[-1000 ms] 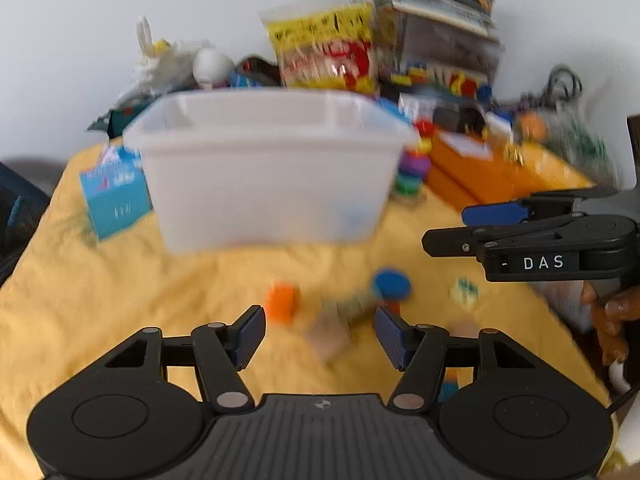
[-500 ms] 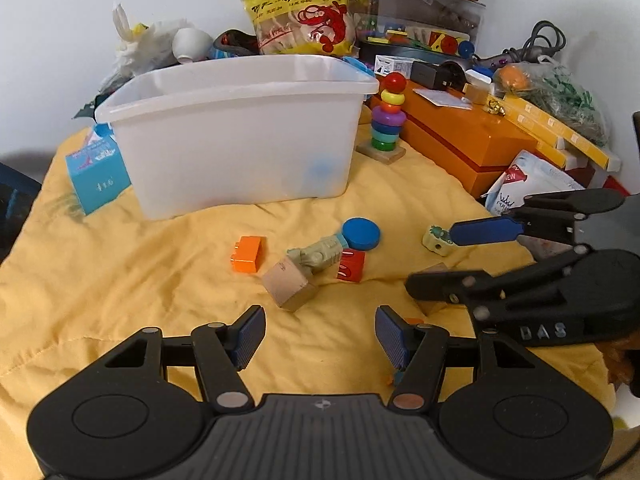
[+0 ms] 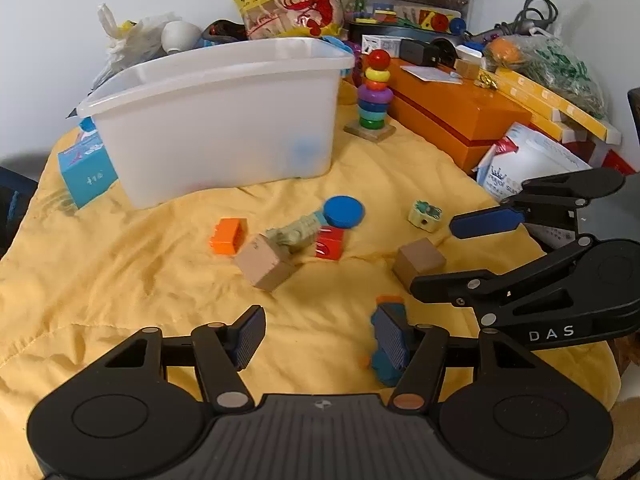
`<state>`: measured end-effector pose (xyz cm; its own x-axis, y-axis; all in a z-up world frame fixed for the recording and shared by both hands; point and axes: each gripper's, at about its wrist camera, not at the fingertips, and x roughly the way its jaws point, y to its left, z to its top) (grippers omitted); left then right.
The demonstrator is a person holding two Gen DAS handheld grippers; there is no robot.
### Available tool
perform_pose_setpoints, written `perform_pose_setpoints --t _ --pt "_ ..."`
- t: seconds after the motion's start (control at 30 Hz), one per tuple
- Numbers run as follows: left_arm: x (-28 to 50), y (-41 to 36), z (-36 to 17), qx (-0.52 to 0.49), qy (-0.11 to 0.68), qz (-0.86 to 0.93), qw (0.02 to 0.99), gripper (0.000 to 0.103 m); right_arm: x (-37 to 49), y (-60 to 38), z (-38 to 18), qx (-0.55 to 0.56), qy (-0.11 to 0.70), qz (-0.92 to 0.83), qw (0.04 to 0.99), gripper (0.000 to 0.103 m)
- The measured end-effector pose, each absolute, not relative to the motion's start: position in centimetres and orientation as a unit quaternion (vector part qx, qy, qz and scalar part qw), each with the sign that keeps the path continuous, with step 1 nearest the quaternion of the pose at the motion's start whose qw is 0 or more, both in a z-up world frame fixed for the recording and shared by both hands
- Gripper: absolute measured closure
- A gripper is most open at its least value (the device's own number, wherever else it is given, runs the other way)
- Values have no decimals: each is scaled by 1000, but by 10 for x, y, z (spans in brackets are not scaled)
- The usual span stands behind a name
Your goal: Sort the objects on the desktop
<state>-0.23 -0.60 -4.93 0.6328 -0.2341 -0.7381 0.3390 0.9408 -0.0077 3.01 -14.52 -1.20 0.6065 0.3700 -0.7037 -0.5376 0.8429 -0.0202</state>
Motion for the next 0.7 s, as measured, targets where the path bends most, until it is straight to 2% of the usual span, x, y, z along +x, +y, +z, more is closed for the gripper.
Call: perform_pose_setpoints --t 0.07,0.1,0.13,0.4,0.43,0.5,0.57,0.7 --pt "-2 -9 -52 68 405 -164 897 38 29 -146 -15 -124 370 259 883 53" --pt "-3 -11 -53 69 407 -169 895 38 29 -148 -17 -124 376 261 880 64" --pt "-4 -12 -53 68 407 -175 894 38 30 -150 -19 -125 382 261 878 67" --pt "-8 -44 -61 104 412 -242 872 41 31 -168 -18 -104 380 237 888 62" --pt "-6 -48 -66 114 416 -248 867 45 32 -169 -19 -101 380 234 889 62" --pt "3 -55 -81 137 436 -247 854 63 33 -171 -20 -95 384 231 889 61" --pt "5 -52 -85 126 435 -250 856 68 33 -171 -21 -93 386 232 888 61" --pt "5 -36 -77 114 425 -226 869 68 32 -166 -21 -96 385 237 887 61"
